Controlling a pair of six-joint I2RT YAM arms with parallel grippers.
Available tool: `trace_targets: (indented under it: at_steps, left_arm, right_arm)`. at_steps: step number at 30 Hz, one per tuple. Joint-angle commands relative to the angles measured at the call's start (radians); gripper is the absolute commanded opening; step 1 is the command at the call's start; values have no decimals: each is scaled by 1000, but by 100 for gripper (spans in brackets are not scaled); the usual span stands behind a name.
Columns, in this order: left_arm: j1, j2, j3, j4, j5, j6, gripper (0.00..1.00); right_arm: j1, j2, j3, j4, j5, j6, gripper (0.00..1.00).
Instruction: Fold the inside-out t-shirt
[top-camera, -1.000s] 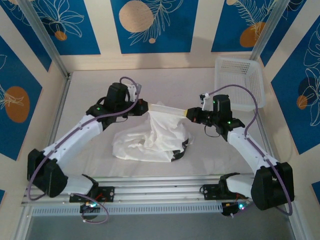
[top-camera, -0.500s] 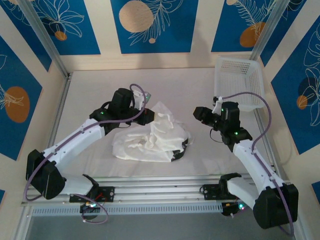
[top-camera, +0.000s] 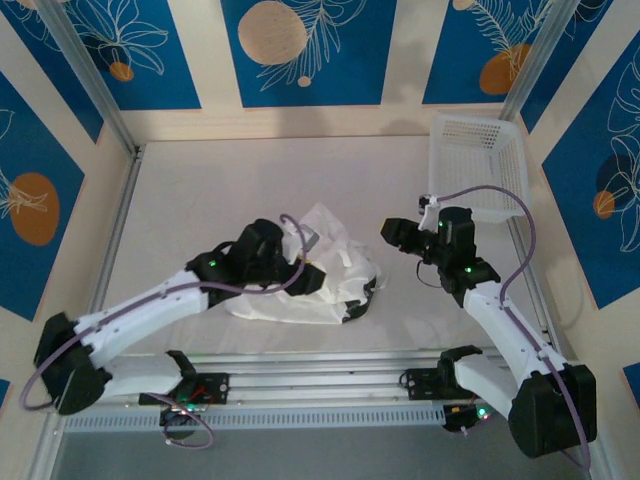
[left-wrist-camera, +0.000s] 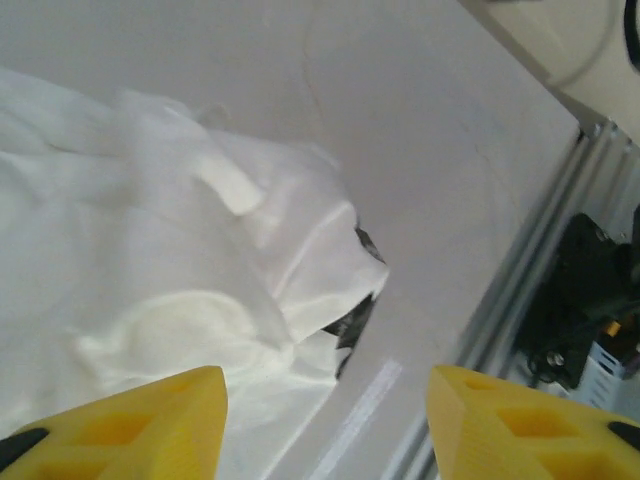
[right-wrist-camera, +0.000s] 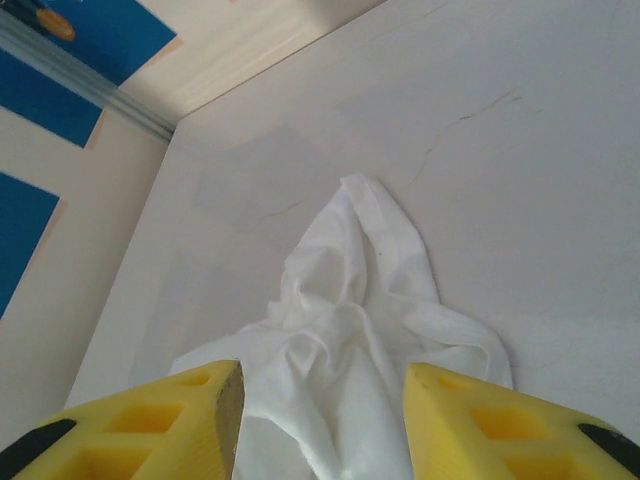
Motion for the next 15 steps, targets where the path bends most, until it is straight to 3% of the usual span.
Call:
trace_targets:
  at_steps: [1, 5, 7, 11, 15]
  left_arm:
    - [5, -141, -38, 105, -181, 35, 58]
    - [33, -152, -25, -36, -407, -17, 58]
    - [67, -115, -13, -118, -450, -75, 57]
    - [156, -72, -66, -115, -355, -187, 56]
    - [221, -71, -120, -43, -254, -235, 56]
  right_arm:
    - [50, 0, 27, 2, -57, -125, 45]
    - [179, 8, 27, -42, -64, -234, 45]
    - [259, 11, 17, -70, -24, -261, 45]
    - [398, 23, -20, -101, 76, -252, 44]
    - [487, 71, -35, -129, 66, -198, 39]
